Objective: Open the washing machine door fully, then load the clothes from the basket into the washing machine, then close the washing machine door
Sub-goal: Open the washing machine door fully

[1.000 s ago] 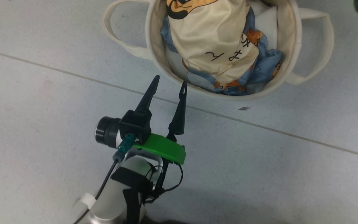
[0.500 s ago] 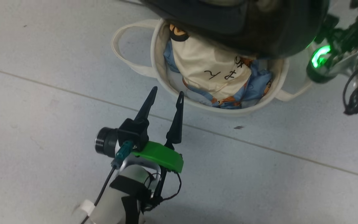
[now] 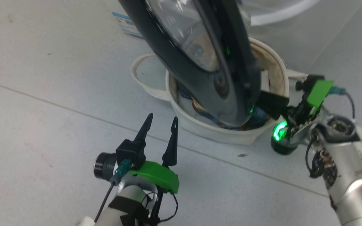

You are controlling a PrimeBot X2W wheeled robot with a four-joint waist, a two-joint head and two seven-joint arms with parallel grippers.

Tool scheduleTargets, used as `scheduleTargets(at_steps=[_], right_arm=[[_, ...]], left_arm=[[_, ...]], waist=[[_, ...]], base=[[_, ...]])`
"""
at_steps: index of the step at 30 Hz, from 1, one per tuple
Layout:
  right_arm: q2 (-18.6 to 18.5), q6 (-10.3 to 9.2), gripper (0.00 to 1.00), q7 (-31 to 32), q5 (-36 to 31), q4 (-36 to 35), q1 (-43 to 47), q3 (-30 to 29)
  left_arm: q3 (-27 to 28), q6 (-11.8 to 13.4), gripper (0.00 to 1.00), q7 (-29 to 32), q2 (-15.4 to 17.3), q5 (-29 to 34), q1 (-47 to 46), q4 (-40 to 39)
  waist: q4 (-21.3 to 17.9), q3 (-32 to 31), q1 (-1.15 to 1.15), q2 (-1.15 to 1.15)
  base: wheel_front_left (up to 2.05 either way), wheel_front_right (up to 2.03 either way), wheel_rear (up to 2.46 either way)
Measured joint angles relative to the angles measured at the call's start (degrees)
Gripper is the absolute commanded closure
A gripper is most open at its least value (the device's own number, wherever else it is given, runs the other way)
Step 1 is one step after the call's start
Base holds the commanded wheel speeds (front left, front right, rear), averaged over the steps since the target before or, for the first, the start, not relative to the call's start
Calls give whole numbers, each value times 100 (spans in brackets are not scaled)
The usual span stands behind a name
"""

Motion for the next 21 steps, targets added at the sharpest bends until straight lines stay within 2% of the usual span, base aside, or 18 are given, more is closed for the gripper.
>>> scheduleTargets(at_steps=[5, 14, 21], right_arm=[[168, 0, 100, 3, 198, 31, 409, 60], [383, 0, 100, -60, 297, 258, 531, 435], [493, 0, 100, -208, 298, 394, 533, 546]], left_arm=[[19, -7, 0, 0, 1, -36, 164, 100], [47, -57, 0, 0, 4, -82, 304, 185], [138, -57, 0, 0, 4, -74, 304, 197]], waist=[[185, -311, 0, 0], [511, -599, 0, 0], [530, -629, 0, 0]], base=[[0, 0, 0], [0, 0, 0], [0, 0, 0]])
